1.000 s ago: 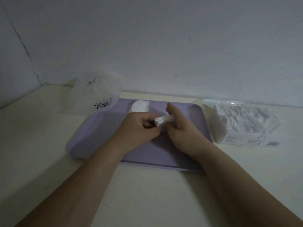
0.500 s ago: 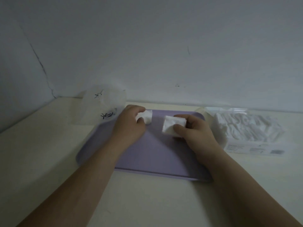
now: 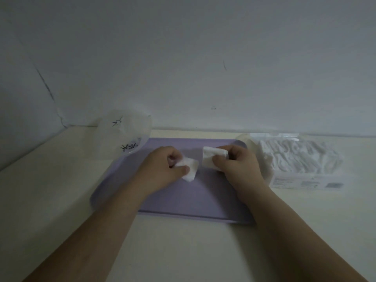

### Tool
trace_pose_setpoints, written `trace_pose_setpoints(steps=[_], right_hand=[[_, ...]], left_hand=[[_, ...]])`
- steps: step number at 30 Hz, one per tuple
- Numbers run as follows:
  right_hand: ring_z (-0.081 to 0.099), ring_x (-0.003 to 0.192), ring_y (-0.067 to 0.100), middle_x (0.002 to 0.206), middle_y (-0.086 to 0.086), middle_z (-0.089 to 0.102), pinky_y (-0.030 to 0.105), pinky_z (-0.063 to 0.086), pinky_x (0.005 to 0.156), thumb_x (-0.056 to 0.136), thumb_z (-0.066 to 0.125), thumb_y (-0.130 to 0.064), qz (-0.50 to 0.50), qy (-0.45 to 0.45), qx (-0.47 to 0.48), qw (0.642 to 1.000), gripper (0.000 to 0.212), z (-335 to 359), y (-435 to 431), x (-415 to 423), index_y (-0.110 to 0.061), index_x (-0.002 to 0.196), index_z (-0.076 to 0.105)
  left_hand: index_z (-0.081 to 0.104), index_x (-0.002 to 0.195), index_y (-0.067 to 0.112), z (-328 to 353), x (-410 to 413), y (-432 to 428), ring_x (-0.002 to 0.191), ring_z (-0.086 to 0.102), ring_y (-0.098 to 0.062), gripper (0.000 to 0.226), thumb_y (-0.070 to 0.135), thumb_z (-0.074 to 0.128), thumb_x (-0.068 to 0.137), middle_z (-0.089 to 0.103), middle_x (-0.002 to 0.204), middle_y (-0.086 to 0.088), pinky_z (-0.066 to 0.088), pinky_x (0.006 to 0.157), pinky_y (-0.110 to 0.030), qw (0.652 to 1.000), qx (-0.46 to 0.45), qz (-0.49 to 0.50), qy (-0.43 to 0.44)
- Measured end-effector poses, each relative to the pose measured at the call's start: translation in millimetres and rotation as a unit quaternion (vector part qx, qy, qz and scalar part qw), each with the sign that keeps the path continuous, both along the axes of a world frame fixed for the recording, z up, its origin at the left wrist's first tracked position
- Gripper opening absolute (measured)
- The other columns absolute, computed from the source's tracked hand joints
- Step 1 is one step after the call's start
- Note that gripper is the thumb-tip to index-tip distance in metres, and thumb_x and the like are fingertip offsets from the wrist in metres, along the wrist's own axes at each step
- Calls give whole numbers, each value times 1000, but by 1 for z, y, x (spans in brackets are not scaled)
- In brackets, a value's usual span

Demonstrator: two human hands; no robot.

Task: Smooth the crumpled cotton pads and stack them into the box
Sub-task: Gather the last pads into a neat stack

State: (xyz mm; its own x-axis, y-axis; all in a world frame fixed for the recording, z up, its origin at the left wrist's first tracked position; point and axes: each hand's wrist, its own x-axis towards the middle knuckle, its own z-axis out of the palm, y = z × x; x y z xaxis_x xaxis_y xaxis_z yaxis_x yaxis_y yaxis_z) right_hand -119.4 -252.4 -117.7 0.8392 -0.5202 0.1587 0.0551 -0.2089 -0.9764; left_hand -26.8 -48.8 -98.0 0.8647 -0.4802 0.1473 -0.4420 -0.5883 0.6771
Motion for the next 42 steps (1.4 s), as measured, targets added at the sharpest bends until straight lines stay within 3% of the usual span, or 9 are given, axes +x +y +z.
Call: trace_pose_setpoints(steps=[3,9,14,18,23,27,35,37,42], right_hand=[[59,64,8,69,-7,69,32,48,65,85,72,-11,-10,-8,5,1000,4,0,-2,0,-14,83,71],[63,66,14,71,-2,71,37,50,66,74,71,-24,-16,-10,20,1000,14,2,1,-1,-14,83,68],[64,67,12,71,-2,73,36,51,67,77,71,-21,-18,-11,20,1000,10,1,3,-1,-15,83,69],[67,67,15,73,1,74,37,54,67,81,72,-17,-11,-9,12,1000,7,-1,4,-1,-13,87,70],[73,76,20,82,5,76,37,63,65,90,74,-7,-11,-17,50,999,7,2,5,-2,-5,96,70],[74,79,21,85,8,76,38,64,66,90,75,-7,-12,-18,63,998,8,3,6,-3,-5,96,71],[76,80,26,85,8,77,40,64,66,91,74,-2,0,-38,101,994,8,9,10,-6,-6,98,70],[77,79,32,86,12,76,40,62,64,93,70,2,32,-47,147,987,8,13,13,-6,-5,97,69],[75,86,37,93,15,74,51,63,74,95,65,3,122,-52,215,968,11,16,22,-8,-4,103,62]], left_hand=[[64,126,19,3,-1,-1,106,70,-14,47,21,84,84,71,117,7,55,92,-31,996,-6,-33,80],[71,93,23,-1,-5,2,78,68,-11,20,21,87,80,76,89,3,50,65,-24,993,-40,-21,105],[77,91,26,-10,-3,8,78,68,-13,7,24,82,87,74,88,3,51,72,-29,989,-112,-26,94],[79,106,25,-14,-5,7,87,67,-12,18,28,77,88,67,98,4,51,81,-30,995,-99,-17,-15],[81,89,31,0,-12,5,78,71,-2,15,16,80,88,78,86,17,59,73,-31,977,-213,5,14],[80,88,20,5,-13,6,76,70,-15,13,10,74,93,79,84,-3,62,74,-44,955,-283,31,78],[75,103,12,10,-9,2,68,52,-14,13,12,62,100,67,78,-2,36,57,-26,880,-408,44,240],[72,103,10,13,-12,1,67,53,-15,15,11,57,102,65,76,-4,43,59,-28,839,-441,31,318],[65,112,-1,8,-24,-8,89,70,-30,15,7,55,104,73,96,-19,63,81,-47,817,-456,19,351]])
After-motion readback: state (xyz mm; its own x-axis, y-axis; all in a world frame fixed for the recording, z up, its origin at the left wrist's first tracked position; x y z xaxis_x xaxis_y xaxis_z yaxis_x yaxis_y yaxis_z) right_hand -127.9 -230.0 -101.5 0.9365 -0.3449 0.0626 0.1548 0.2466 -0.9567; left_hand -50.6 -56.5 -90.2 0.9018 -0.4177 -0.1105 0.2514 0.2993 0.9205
